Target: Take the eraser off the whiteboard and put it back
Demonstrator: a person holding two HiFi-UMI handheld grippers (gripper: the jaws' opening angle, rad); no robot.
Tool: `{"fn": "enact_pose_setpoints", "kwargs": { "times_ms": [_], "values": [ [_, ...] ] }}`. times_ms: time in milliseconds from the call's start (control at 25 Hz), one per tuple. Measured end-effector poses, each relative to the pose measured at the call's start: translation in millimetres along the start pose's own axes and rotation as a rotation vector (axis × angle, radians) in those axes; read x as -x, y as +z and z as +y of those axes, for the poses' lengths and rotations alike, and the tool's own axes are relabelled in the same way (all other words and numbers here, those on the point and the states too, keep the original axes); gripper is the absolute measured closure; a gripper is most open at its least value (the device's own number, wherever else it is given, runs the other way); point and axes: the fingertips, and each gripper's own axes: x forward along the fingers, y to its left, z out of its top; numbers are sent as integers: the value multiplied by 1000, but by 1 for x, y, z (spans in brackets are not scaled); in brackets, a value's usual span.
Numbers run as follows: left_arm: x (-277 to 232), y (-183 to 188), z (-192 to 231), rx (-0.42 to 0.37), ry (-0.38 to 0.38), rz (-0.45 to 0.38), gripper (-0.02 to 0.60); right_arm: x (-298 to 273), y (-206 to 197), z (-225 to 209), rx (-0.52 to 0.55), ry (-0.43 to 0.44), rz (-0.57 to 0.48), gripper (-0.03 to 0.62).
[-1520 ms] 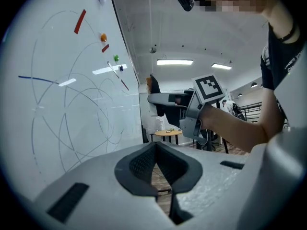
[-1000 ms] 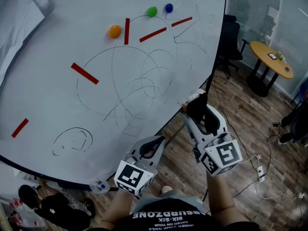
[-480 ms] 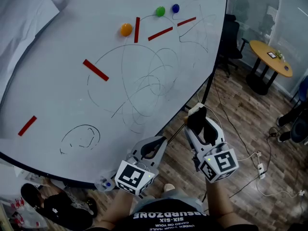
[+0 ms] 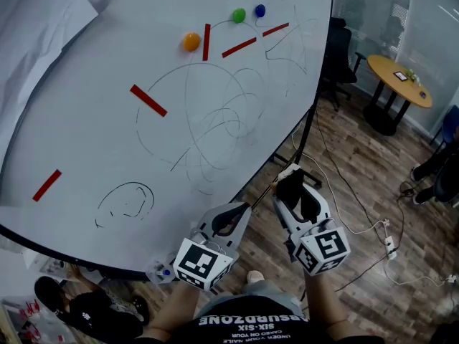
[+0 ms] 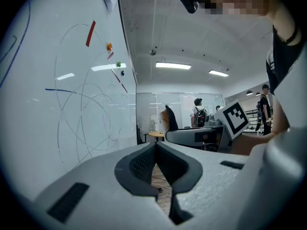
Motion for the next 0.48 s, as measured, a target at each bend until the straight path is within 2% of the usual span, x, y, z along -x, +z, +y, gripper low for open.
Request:
{"fn": "enact_pose_setpoints", "kwargs": {
  "times_ms": [480],
  "values": [
    [11,3,-15,-16,-46,-4,574,21,-32,21,-18,-28,74,353]
  ]
}}
